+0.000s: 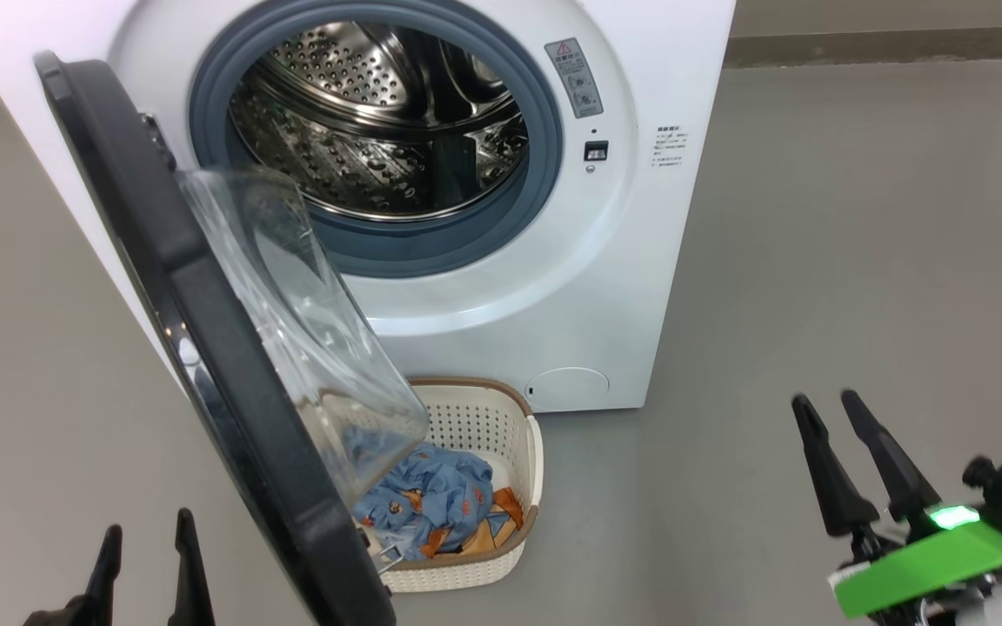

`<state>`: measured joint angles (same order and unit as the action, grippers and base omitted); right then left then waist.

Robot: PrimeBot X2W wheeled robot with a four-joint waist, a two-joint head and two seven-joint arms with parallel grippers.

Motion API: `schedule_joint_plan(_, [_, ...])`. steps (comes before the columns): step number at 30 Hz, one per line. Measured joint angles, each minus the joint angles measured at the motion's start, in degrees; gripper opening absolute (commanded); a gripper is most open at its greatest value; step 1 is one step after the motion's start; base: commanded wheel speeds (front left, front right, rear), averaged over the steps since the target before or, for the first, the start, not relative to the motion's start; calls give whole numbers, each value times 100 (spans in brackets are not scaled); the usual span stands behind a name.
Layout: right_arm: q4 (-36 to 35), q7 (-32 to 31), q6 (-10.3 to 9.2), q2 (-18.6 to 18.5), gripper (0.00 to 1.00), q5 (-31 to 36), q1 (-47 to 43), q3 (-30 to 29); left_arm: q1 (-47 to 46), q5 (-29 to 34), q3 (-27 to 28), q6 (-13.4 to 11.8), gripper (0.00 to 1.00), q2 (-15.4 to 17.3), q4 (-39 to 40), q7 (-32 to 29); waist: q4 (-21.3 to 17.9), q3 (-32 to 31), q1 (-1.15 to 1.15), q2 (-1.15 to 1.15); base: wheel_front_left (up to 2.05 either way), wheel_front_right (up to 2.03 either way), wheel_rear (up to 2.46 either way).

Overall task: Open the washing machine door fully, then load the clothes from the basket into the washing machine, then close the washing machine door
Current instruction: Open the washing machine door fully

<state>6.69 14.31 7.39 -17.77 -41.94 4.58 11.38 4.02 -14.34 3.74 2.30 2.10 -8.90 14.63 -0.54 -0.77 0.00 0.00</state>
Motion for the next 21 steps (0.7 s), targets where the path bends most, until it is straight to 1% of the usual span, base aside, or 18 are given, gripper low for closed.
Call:
schedule_joint_plan(5, [-62,0,1,312,100,779,-474,-555,100,0,7,-2,100,1,24,0,-41,-39,0,0,0,0,0])
schedule_joint_plan(8, [-62,0,1,498,100,1111,-695,-831,106,0,8,-2,100,0,27,0,-45,-60,0,0,0,0,0])
schedule_joint_plan(9, [-62,0,1,498,100,1111,-695,-831,106,0,8,-2,100,0,27,0,-45,-60,0,0,0,0,0])
schedule_joint_plan(17, [-43,0,1,816,100,2013,-1052,-1355,190,11,10,1,100,1,27,0,-16,-58,0,0,0,0,0])
schedule_joint_plan(21, [-40,0,1,977,100,2328,-1152,-1471,191,20,5,5,100,1,26,0,-22,-33,0,0,0,0,0])
